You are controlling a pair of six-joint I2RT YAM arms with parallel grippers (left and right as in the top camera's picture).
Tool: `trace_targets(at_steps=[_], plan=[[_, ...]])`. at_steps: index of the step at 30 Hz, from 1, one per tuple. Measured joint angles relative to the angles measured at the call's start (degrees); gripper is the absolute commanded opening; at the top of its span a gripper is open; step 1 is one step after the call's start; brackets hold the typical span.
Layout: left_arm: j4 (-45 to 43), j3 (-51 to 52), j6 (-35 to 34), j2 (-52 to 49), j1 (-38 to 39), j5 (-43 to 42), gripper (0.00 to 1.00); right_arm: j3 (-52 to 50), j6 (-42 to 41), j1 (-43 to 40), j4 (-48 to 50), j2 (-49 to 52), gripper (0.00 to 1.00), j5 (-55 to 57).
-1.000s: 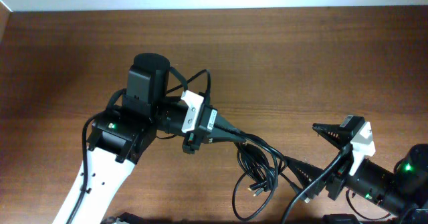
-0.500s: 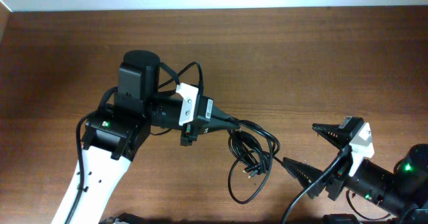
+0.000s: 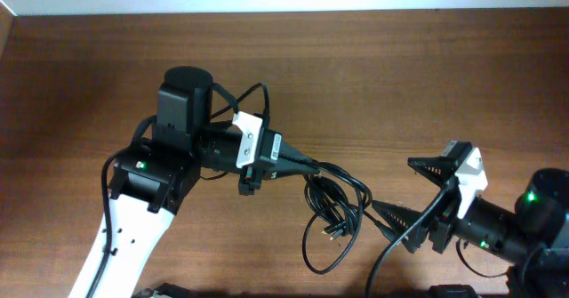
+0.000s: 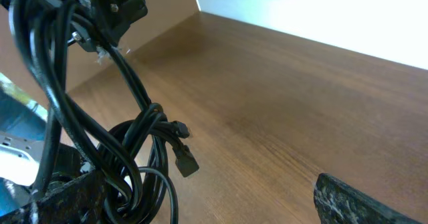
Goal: Untangle cables
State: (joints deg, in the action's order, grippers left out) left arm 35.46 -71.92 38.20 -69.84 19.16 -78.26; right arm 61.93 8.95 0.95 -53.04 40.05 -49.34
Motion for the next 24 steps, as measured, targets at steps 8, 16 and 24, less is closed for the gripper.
trace_targets(at_steps=[8, 16, 24], plan=[[-0.09, 0.0, 0.0, 0.0, 0.0, 0.09, 0.0, 0.0, 0.07, 0.0, 0.61, 3.37, 0.97, -2.82], [-1.07, 0.0, -0.02, -0.17, 0.42, 0.55, 0.0, 0.0, 0.26, 0.0, 0.61, 3.93, 0.97, -3.15], [-3.74, 0.0, -0.02, -1.2, 3.37, 0.7, 0.0, 0.0, 0.48, 0.0, 0.68, 3.93, 0.97, -5.88]])
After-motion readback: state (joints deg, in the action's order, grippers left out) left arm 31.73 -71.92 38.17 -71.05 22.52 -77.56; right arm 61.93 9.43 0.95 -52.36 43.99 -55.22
